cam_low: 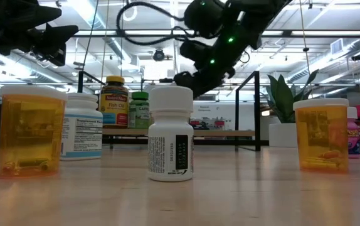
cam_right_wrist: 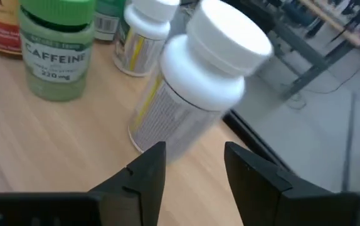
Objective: Pick and place medicine bottles onto shelf by color
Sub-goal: Put the red pill bottle on the shelf
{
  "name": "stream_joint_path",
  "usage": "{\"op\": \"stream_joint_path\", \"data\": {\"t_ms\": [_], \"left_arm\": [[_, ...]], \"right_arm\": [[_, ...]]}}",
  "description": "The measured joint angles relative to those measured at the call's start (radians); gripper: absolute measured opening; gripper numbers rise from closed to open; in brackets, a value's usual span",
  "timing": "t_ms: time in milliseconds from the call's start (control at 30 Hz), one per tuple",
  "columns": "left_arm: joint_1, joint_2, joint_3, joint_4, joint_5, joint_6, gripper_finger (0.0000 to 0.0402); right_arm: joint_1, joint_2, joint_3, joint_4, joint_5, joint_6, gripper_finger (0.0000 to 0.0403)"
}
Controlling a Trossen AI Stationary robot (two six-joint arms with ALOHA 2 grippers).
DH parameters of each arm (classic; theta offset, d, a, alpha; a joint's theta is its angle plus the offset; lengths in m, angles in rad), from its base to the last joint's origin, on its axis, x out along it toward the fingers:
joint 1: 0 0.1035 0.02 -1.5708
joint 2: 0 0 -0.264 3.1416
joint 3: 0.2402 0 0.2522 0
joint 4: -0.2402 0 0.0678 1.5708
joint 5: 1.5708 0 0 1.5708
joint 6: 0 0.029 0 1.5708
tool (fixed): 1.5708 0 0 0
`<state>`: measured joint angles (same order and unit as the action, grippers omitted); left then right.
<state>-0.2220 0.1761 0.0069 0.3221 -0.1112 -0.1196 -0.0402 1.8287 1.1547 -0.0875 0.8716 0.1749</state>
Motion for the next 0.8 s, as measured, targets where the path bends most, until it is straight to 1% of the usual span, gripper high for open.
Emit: {"op": "stream_joint_path", "data": {"t_ms": [100, 167, 333, 600, 800], "left_arm": [[0.0, 0.0, 0.0, 0.002, 0.0, 0.0, 0.0198], [0.0, 0.0, 0.0, -0.006, 0.0, 0.0, 0.0198], [0.0, 0.0, 0.0, 0.0, 0.0, 0.0, 0.0193], [0.0, 0.0, 0.0, 0.001, 0.0, 0.0, 0.0199], [0.0, 0.0, 0.0, 0.001, 0.0, 0.0, 0.0191]], "right_arm": [[-0.019, 0.022, 0.018, 0.002, 0.007, -0.03, 0.017], [-0.04, 0.037, 0.034, 0.034, 0.003, -0.046, 0.017], [-0.075, 0.057, 0.042, 0.049, -0.012, -0.073, 0.017], [-0.112, 0.054, 0.043, 0.104, -0.08, -0.133, 0.0169], [-0.13, 0.054, 0.043, 0.148, -0.12, -0.171, 0.0169]]}}
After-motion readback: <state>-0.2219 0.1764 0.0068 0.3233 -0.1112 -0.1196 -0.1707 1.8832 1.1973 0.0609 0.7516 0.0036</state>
